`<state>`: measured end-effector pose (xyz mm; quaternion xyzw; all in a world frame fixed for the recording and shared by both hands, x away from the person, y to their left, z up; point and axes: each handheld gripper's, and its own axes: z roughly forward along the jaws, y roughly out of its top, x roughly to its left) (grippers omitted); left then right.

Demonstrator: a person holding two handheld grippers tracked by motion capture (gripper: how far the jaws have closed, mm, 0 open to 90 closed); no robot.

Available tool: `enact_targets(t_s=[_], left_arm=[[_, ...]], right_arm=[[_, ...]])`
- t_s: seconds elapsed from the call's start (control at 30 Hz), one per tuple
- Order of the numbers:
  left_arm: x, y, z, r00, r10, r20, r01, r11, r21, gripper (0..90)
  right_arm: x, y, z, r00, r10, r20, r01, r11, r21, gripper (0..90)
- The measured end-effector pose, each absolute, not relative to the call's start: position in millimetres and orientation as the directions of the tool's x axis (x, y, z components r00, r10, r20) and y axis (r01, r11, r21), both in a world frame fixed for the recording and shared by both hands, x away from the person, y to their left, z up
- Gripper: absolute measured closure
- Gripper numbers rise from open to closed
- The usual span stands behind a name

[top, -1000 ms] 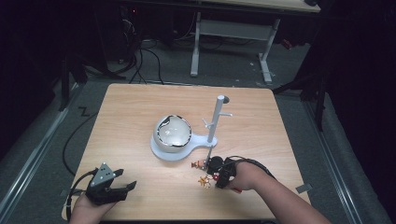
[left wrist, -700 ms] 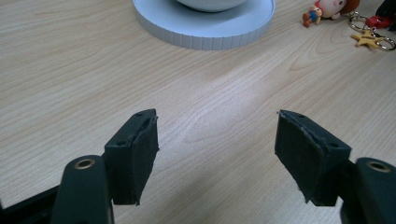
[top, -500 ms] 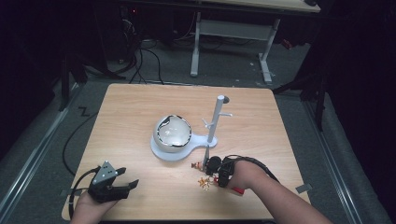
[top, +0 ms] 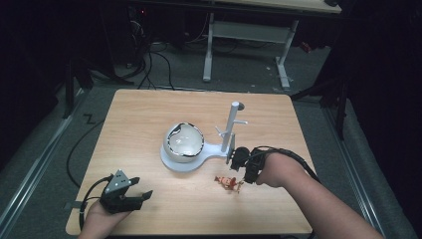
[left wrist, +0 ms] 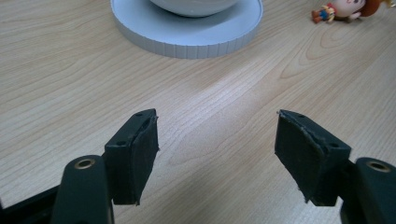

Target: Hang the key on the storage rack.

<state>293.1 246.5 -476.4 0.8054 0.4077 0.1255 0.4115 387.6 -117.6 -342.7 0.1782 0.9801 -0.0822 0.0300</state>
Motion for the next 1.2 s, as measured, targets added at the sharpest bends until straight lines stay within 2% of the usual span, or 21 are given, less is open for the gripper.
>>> enact_targets(t_s=[0.17, 0.2, 0.23, 0.37, 0.63, 0.97, 1.2], left_arm=[[295, 244, -477, 0.64, 0.756, -0.136, 0.554, -0.332, 0.763, 30.8], [295, 244, -477, 0.641, 0.755, -0.138, 0.555, -0.332, 0.763, 30.9], [295, 243, -477, 0.643, 0.754, -0.135, 0.554, -0.337, 0.761, 30.9], [296, 242, -477, 0.646, 0.751, -0.132, 0.552, -0.342, 0.76, 30.9], [296, 243, -479, 0.644, 0.752, -0.139, 0.559, -0.338, 0.757, 30.9], [295, 242, -478, 0.646, 0.751, -0.133, 0.555, -0.343, 0.758, 30.9], [295, 243, -478, 0.647, 0.751, -0.133, 0.554, -0.344, 0.758, 31.0]], right_arm=[[385, -119, -323, -0.933, 0.336, -0.127, 0.354, 0.92, -0.169, 72.4], [385, -120, -320, -0.934, 0.331, -0.135, 0.352, 0.919, -0.179, 82.9], [383, -121, -316, -0.935, 0.315, -0.164, 0.342, 0.922, -0.18, 87.2], [383, -125, -307, -0.934, 0.311, -0.175, 0.344, 0.916, -0.206, 87.1], [382, -133, -319, -0.932, 0.317, -0.176, 0.351, 0.909, -0.224, 87.7], [391, -138, -276, -0.915, 0.336, -0.222, 0.38, 0.903, -0.201, 87.9], [397, -140, -261, -0.903, 0.35, -0.251, 0.403, 0.892, -0.205, 88.0]])
